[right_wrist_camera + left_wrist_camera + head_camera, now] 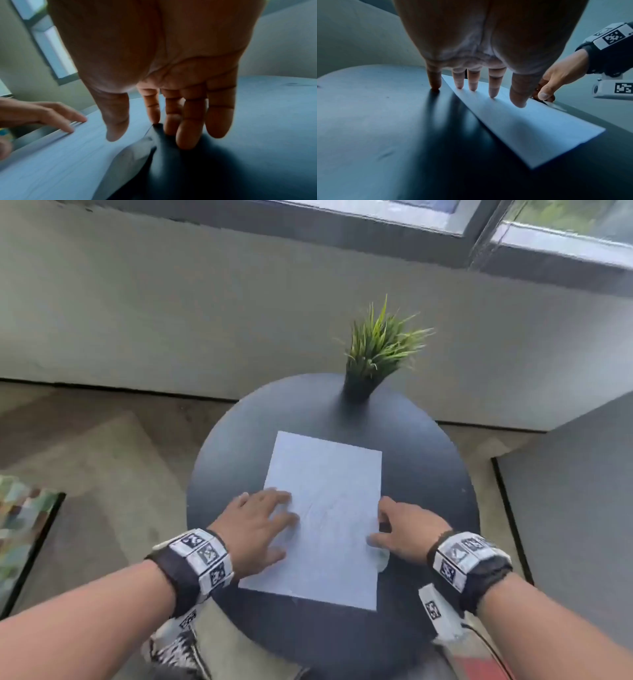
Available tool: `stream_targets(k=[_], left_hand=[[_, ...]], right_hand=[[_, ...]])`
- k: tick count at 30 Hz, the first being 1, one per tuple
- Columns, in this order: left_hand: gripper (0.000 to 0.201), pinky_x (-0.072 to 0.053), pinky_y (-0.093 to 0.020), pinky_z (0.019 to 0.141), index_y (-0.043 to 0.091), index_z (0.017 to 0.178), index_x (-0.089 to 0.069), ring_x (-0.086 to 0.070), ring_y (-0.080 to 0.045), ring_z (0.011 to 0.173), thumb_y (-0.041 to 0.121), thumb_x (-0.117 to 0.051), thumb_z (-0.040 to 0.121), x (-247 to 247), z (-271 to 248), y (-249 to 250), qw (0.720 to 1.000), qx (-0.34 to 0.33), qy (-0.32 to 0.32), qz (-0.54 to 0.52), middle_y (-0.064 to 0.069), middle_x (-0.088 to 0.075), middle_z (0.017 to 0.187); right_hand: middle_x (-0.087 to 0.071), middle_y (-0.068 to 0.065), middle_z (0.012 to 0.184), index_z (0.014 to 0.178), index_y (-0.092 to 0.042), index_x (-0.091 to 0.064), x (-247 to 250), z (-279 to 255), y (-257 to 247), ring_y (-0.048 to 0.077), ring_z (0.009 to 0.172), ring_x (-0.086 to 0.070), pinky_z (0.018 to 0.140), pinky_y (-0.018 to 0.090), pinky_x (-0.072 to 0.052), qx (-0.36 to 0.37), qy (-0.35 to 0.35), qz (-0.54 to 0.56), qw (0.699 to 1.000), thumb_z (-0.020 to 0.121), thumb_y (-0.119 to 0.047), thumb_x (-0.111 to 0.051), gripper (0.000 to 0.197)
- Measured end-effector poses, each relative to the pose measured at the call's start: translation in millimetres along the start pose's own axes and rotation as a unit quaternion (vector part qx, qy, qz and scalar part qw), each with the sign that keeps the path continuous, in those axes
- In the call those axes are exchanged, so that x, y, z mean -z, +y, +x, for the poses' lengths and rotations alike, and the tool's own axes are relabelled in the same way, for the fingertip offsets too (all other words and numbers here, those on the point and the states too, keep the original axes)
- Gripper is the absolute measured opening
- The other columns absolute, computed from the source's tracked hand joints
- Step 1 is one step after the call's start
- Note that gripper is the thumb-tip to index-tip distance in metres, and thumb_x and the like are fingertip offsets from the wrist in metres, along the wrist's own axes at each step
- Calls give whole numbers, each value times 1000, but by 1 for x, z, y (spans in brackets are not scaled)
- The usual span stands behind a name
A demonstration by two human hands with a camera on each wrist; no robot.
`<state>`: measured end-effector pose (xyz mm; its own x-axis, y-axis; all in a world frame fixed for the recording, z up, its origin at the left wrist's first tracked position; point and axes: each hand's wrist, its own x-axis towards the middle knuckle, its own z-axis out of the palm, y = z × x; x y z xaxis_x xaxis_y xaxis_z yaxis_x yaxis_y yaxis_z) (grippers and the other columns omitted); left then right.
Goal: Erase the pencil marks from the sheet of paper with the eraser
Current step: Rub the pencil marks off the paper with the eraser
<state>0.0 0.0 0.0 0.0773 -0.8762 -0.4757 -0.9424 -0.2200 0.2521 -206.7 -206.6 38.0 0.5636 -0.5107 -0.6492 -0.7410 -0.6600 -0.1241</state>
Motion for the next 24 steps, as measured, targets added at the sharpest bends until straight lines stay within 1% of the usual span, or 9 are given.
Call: stream_targets(k=[2,4,6,8,11,14,17,20,24], left_hand=[[71,-19,-50,119,44,145,-31,-16,-21,152,65,-34,77,-12,-1,-6,999,-6,38,9,3,-19,163],[72,-11,-49,122,48,146,-24,-7,-19,154,70,-31,78,-26,0,-10,997,-12,69,33,5,-12,165],[70,1,-45,123,49,150,-16,5,-14,154,70,-37,87,-36,-1,-8,996,-7,80,38,9,1,166],[70,5,-46,123,49,152,-13,10,-11,153,67,-43,92,-41,-3,-6,996,4,80,45,12,6,166],[71,2,-49,123,49,152,-16,7,-11,153,65,-49,91,-50,-14,4,996,18,80,28,12,3,165],[71,-2,-53,122,50,151,-19,3,-11,153,64,-51,90,-61,-32,15,997,27,74,22,12,0,164],[70,-10,-55,120,49,148,-24,-6,-13,152,65,-54,87,-64,-50,27,997,45,63,21,10,-6,164],[67,-13,-53,120,48,145,-31,-16,-17,150,69,-54,85,-58,-55,47,994,61,86,31,6,-12,163],[88,-14,-48,122,46,153,-20,-4,-17,153,72,-61,79,-53,-41,66,996,39,67,40,6,2,167]], right_hand=[[-60,-6,92,97,-27,-39,-12,-1,-1,20,80,-59,73,38,-51,-15,2,-24,1000,72,-61,-62,47],[-60,-4,91,100,-28,-36,-22,-3,1,23,81,-60,75,40,-52,-17,7,-35,999,71,-60,-61,50],[-59,-4,88,95,-28,-36,-33,-6,2,22,78,-60,74,40,-53,-15,14,-18,1000,70,-56,-63,46],[-61,-5,86,92,-28,-39,-40,-9,5,19,76,-59,71,38,-52,-8,26,4,1000,69,-45,-67,39],[-63,-8,85,95,-27,-48,-48,-25,11,13,78,-59,66,29,-49,33,65,39,997,76,-30,-67,27],[-65,-8,80,87,-25,-59,-56,-51,16,6,69,-57,56,19,-40,75,121,113,983,78,-33,-73,19],[-69,1,67,80,-17,-58,-64,-78,17,10,51,-59,52,27,-49,109,135,199,965,83,-39,-71,26],[-62,5,59,87,-10,-54,-77,-87,20,17,42,-53,46,30,-44,132,147,280,939,92,-29,-64,21],[-56,9,64,91,-9,-63,-99,-82,5,20,48,-50,48,30,-45,135,127,374,909,92,-21,-63,12]])
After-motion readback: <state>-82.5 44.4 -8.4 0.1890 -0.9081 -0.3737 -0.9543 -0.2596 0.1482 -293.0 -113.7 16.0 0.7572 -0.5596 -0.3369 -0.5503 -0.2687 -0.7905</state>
